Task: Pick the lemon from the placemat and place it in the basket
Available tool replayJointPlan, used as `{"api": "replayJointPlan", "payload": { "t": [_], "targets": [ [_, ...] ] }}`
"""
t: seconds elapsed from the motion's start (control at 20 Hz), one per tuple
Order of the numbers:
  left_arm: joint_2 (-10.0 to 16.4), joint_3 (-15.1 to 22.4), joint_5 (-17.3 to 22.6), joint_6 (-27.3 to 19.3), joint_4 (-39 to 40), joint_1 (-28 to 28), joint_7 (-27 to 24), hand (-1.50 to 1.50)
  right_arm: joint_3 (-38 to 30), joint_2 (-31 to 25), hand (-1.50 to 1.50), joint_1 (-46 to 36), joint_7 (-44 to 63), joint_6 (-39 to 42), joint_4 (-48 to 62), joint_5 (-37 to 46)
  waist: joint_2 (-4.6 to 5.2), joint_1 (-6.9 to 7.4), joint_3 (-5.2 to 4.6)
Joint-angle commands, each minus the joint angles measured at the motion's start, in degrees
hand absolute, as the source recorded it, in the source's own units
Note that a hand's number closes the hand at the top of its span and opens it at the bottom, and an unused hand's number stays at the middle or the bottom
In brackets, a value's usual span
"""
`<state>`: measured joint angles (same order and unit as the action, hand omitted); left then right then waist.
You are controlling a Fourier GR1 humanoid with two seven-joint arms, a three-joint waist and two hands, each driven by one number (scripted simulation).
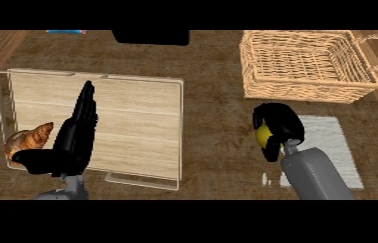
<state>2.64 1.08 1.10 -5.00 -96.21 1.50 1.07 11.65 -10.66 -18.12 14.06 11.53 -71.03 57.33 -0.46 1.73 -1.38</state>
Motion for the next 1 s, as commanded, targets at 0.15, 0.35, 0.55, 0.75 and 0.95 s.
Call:
{"api": "replayJointPlan", "payload": {
  "t": [0.15, 0.35, 0.55, 0.75, 0.95],
  "targets": [
    [-0.8, 0.9, -0.5, -0.1, 1.6, 0.8, -0.5, 0.0, 14.7, 10.3, 1.5, -5.5, 11.9, -13.2, 4.8, 5.5, 0.97, 1.19, 1.47],
    [-0.9, -0.1, -1.0, -1.5, 2.5, 3.5, 0.9, 0.0, 20.2, 10.5, 1.5, -4.2, 14.2, -22.3, 2.0, -1.4, 0.8, 0.23, 1.5],
    [-1.4, 0.6, -0.9, -1.8, 0.5, 1.9, 1.5, 0.0, 21.3, 10.6, 1.5, -5.8, 15.7, -26.3, -8.1, -8.2, 0.34, -0.69, 1.47],
    [-0.3, 0.4, -1.1, -1.1, -2.4, -3.2, 0.7, 0.0, 24.1, 10.6, 1.5, -5.3, 21.0, -27.0, -20.5, -6.1, 0.01, -1.4, 1.39],
    [0.5, -2.3, 0.0, -1.8, 0.3, 2.1, 2.0, 0.0, 25.4, 10.6, 1.5, -6.0, 28.7, -21.4, -33.4, -6.5, 0.14, -2.21, 1.36]
  ]
}}
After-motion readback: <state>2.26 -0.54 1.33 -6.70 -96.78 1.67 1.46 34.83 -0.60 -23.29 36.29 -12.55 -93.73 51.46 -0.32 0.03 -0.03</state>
